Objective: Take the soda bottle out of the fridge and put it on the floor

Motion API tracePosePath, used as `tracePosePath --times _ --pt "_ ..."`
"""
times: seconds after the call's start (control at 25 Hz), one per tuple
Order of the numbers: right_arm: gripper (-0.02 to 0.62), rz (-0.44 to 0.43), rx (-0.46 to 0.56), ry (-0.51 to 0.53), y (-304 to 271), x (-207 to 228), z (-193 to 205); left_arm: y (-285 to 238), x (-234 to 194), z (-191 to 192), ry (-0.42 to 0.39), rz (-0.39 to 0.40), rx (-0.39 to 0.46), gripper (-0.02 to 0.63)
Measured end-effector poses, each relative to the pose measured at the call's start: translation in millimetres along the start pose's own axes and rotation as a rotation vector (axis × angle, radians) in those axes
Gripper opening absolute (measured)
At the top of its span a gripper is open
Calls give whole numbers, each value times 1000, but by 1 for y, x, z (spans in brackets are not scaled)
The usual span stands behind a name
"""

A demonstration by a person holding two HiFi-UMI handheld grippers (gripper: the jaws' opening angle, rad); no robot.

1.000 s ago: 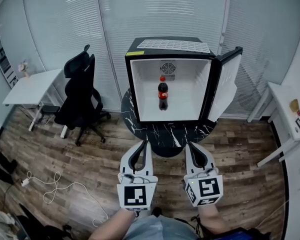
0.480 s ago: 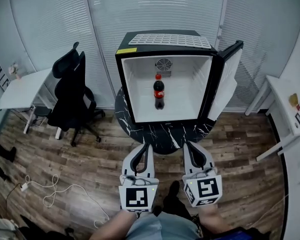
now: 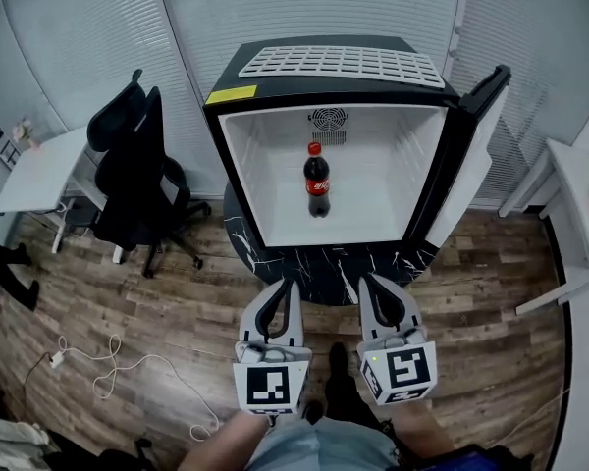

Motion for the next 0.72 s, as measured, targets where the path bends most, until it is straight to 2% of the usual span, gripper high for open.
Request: tracePosePath --times 0.36,0.72 --pt "15 -83 11 -15 -93 49 -10 -96 -21 -7 -25 -72 -1 16" --pt "15 -171 84 16 -160 82 -44 -149 -37 -35 -53 -164 60 15"
Point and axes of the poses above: the fingertips, and each gripper's own axes: y backward along the fingers, x to its right, z out of its underside, the point moved 2 cm from there along y, backward along the fingers, and after that the axes turned 4 degrees about y, right-handed, at the moved point
